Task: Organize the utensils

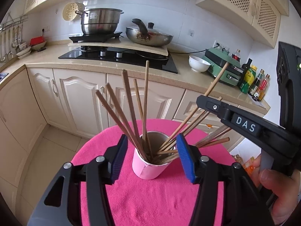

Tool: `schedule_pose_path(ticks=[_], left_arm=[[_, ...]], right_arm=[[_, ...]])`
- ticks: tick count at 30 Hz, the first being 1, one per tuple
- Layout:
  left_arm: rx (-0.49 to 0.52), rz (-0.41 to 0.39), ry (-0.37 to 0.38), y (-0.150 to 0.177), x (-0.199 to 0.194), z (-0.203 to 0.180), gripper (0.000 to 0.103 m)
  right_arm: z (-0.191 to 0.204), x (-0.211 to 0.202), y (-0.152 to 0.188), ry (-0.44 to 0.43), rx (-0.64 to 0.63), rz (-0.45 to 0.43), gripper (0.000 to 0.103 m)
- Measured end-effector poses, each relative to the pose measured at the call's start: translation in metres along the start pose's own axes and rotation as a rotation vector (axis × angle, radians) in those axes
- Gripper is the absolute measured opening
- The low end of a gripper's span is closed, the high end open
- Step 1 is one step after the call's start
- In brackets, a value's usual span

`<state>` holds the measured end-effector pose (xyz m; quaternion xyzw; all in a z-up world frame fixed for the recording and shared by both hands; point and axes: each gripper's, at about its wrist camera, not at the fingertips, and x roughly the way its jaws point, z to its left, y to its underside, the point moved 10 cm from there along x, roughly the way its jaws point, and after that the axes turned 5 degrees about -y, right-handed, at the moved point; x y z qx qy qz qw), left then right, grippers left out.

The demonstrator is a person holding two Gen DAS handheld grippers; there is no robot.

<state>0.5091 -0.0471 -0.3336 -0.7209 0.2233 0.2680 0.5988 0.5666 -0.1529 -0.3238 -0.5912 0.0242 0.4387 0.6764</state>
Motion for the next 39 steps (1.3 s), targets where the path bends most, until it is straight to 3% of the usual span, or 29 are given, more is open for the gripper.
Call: schedule_pose_path(ticks=[5, 11, 19, 23, 29, 39], left_arm=[[-0.011, 0.005, 0.002, 0.004, -0.005, 0.002, 0.055], [-0.063, -0.007, -0.005, 0.001, -0.015, 0.014, 0.055], [-0.081, -0.084, -0.015, -0.016, -0.052, 0.026, 0.055], [-0.072, -0.113, 0.000, -0.021, -0.080, 0.030, 0.055], [-0.026, -0.175, 0.036, -0.018, -0.157, 0.038, 0.055], [0.049, -0.262, 0.043, -0.001, -0.309, 0.061, 0.055]], right_arm=[[0.002, -0.003, -0.002, -0.012, 0.005, -0.004, 0.009], [0.007, -0.014, -0.008, -0.024, 0.012, -0.023, 0.019], [0.024, -0.057, -0.012, 0.005, 0.018, -0.080, 0.027], [0.040, -0.088, -0.009, 0.051, 0.003, -0.115, 0.048], [0.086, -0.147, 0.005, 0.110, -0.023, -0.168, 0.048], [0.211, -0.264, 0.044, 0.149, -0.062, -0.252, 0.051]])
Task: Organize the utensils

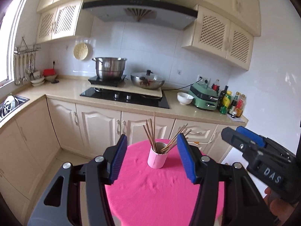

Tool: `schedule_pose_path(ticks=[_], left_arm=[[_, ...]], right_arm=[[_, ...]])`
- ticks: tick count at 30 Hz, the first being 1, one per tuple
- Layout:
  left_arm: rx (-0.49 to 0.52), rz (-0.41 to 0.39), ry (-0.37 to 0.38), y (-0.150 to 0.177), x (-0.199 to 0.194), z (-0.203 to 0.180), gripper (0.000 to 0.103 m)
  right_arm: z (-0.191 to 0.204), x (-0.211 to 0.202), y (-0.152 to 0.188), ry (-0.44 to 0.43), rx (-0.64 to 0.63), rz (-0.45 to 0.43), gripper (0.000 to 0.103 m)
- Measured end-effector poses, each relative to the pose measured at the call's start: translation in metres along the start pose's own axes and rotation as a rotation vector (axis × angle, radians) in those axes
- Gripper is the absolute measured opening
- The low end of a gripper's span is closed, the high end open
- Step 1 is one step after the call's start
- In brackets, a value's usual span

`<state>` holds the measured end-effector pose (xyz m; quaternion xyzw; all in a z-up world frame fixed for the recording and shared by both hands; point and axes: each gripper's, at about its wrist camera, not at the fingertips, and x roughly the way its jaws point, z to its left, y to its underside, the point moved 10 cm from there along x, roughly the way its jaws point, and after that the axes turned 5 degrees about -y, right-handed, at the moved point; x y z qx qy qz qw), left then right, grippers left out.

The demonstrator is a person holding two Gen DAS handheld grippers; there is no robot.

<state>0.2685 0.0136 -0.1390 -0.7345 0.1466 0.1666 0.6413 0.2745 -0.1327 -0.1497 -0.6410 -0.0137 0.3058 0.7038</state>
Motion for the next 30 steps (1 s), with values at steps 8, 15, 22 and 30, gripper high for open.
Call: schedule_pose_path(ticks=[8, 15, 22, 30], left_arm=[[0.009, -0.023, -0.003, -0.015, -0.088, 0.000, 0.055], [0.040, -0.070, -0.040, -0.037, -0.140, -0.011, 0.055], [0.058, -0.101, -0.050, -0.047, -0.177, -0.030, 0.063], [0.090, -0.141, -0.090, -0.053, -0.205, -0.027, 0.070]], right_arm=[[0.048, -0.081, -0.011, 0.016, -0.020, -0.036, 0.056], [0.063, -0.130, -0.025, 0.017, -0.054, -0.053, 0.061], [0.066, -0.168, -0.038, 0.006, -0.070, -0.072, 0.064], [0.072, -0.186, -0.038, 0.005, -0.069, -0.081, 0.069]])
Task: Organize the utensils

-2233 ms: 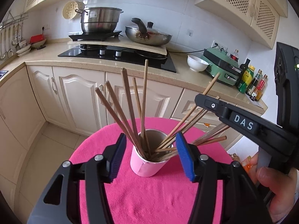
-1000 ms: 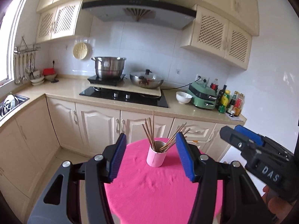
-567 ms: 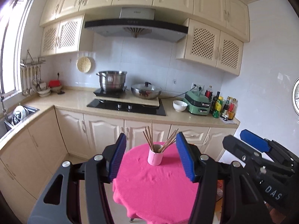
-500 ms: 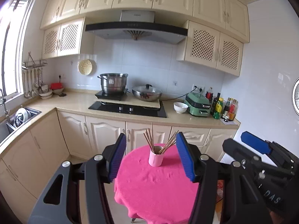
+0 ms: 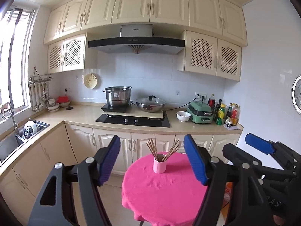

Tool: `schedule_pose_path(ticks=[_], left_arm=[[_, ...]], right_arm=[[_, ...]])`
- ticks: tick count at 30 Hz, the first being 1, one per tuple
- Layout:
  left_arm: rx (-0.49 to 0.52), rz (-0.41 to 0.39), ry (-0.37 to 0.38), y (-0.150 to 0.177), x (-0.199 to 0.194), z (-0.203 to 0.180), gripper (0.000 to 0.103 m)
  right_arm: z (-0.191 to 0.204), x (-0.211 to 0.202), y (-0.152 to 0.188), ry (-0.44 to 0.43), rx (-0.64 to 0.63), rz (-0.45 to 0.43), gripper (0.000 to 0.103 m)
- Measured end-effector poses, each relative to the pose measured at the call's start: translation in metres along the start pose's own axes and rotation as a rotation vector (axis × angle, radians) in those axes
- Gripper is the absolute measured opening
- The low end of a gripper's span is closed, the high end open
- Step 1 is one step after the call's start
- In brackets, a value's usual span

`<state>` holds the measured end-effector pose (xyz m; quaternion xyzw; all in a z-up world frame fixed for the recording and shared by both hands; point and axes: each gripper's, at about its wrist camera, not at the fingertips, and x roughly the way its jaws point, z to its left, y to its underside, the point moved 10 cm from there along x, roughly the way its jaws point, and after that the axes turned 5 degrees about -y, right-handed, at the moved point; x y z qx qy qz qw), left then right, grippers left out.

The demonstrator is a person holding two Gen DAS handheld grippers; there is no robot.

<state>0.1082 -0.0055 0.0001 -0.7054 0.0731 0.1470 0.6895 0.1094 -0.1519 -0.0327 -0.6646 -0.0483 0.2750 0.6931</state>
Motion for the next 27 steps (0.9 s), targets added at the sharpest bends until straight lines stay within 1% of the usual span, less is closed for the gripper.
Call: schedule_pose_path(ticks=[2, 11, 14, 17, 27], left_arm=[[0.015, -0.009, -0.022, -0.001, -0.005, 0.005, 0.070], [0.034, -0.037, -0.040, -0.010, -0.021, 0.021, 0.070], [0.042, -0.056, -0.056, -0.012, -0.026, 0.026, 0.071], [0.053, -0.057, -0.057, -0.012, -0.026, 0.027, 0.071], [0.044, -0.078, -0.060, -0.015, -0.033, 0.034, 0.071]], right_arm=[[0.004, -0.004, 0.000, 0.006, -0.012, -0.007, 0.070], [0.020, -0.009, -0.004, 0.007, -0.024, -0.029, 0.073], [0.024, -0.009, -0.006, 0.010, -0.027, -0.035, 0.073], [0.027, -0.010, -0.006, 0.012, -0.027, -0.042, 0.074], [0.028, -0.010, -0.008, 0.020, -0.032, -0.046, 0.075]])
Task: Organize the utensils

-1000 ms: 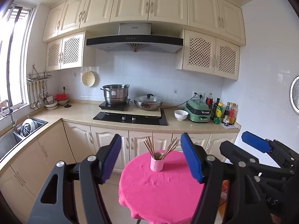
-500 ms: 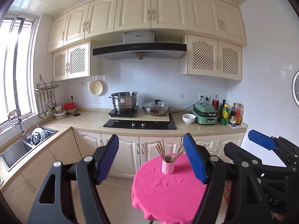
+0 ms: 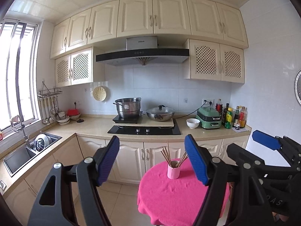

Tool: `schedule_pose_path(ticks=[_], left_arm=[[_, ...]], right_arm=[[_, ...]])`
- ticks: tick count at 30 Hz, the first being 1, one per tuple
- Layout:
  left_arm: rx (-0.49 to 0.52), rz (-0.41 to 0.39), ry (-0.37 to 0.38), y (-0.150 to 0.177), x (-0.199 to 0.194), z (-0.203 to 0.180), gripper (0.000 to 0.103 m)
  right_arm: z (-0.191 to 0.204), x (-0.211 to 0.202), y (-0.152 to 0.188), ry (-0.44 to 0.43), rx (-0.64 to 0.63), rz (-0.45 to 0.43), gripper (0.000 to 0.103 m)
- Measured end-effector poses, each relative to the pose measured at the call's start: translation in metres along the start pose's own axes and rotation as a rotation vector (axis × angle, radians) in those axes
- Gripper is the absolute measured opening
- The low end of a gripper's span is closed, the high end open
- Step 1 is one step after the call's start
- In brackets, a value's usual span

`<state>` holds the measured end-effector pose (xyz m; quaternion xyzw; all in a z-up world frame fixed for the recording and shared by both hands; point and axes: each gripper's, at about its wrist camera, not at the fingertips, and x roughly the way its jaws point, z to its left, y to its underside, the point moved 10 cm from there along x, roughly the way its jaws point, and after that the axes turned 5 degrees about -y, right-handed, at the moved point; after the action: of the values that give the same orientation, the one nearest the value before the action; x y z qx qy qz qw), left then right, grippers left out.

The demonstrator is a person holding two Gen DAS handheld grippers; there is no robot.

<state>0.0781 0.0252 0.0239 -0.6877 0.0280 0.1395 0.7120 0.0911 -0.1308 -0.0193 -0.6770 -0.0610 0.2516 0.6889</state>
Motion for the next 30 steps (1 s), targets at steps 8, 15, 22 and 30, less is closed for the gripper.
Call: schedule_pose_path(ticks=[8, 15, 22, 30], left_arm=[[-0.007, 0.003, -0.006, -0.0015, -0.0011, 0.0067, 0.071], [-0.002, 0.002, 0.001, -0.0013, -0.0016, 0.0061, 0.071], [0.000, -0.002, 0.008, -0.0020, -0.0008, 0.0047, 0.071], [0.003, -0.002, 0.013, -0.0027, 0.0026, 0.0032, 0.071]], right_arm=[[0.0041, -0.0012, 0.0019, 0.002, 0.004, 0.003, 0.075], [0.0072, -0.0011, 0.0013, -0.003, 0.008, 0.007, 0.075], [0.0053, -0.0003, 0.0010, 0.002, 0.013, 0.012, 0.075], [0.0046, 0.0014, 0.0018, 0.003, 0.015, 0.017, 0.076]])
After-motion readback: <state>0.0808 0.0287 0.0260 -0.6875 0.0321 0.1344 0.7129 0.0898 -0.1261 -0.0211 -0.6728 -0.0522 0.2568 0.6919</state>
